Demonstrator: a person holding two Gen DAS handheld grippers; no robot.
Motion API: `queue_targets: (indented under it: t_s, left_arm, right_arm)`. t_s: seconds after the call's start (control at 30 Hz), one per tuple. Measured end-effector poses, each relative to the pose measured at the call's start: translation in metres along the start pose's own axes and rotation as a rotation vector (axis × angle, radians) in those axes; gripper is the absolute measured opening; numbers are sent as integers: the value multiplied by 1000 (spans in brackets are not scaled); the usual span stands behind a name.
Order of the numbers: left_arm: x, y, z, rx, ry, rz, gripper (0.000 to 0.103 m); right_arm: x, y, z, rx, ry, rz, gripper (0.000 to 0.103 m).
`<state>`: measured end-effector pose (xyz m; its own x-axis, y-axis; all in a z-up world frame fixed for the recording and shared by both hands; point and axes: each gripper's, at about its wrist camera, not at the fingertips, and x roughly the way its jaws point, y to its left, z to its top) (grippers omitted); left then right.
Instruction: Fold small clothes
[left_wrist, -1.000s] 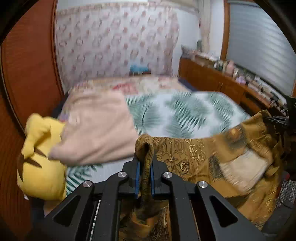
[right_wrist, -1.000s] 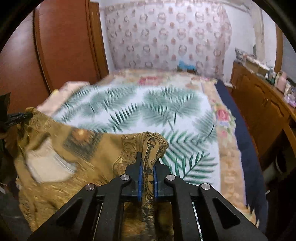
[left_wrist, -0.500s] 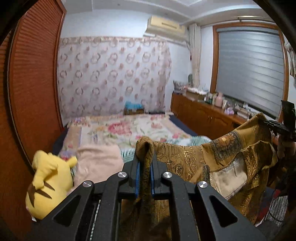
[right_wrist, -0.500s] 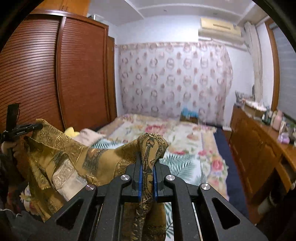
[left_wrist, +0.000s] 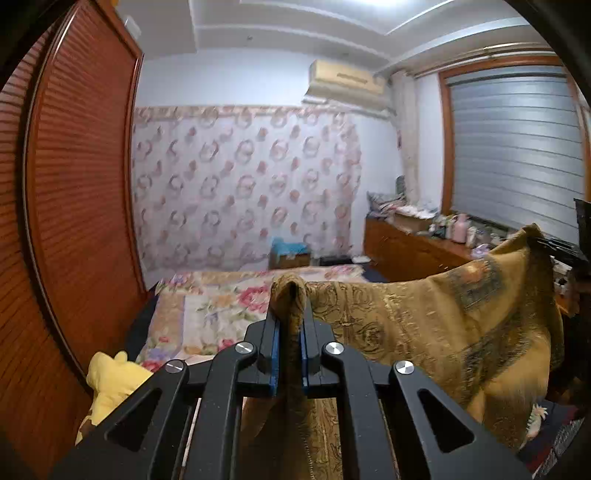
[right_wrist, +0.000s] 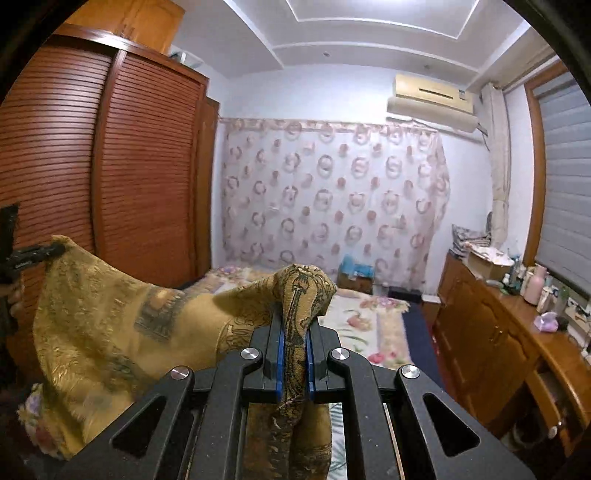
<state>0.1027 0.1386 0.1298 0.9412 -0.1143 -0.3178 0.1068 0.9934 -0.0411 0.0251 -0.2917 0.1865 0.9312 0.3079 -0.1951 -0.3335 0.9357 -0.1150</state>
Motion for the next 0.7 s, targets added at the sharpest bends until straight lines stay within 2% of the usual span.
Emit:
queue_targets:
  t_s: [0.17, 0.47, 0.7]
  left_arm:
    - [65, 20, -20, -24, 95, 31, 9]
    - [162, 15, -56, -9, 271, 39, 9]
    - [197, 18, -67, -7, 329, 54, 9]
  right_arm:
    - [82, 3, -18, 26, 126, -27, 8]
    - [202, 15, -77, 23, 335, -32, 8]
    - [267, 20, -91, 60, 417, -28, 8]
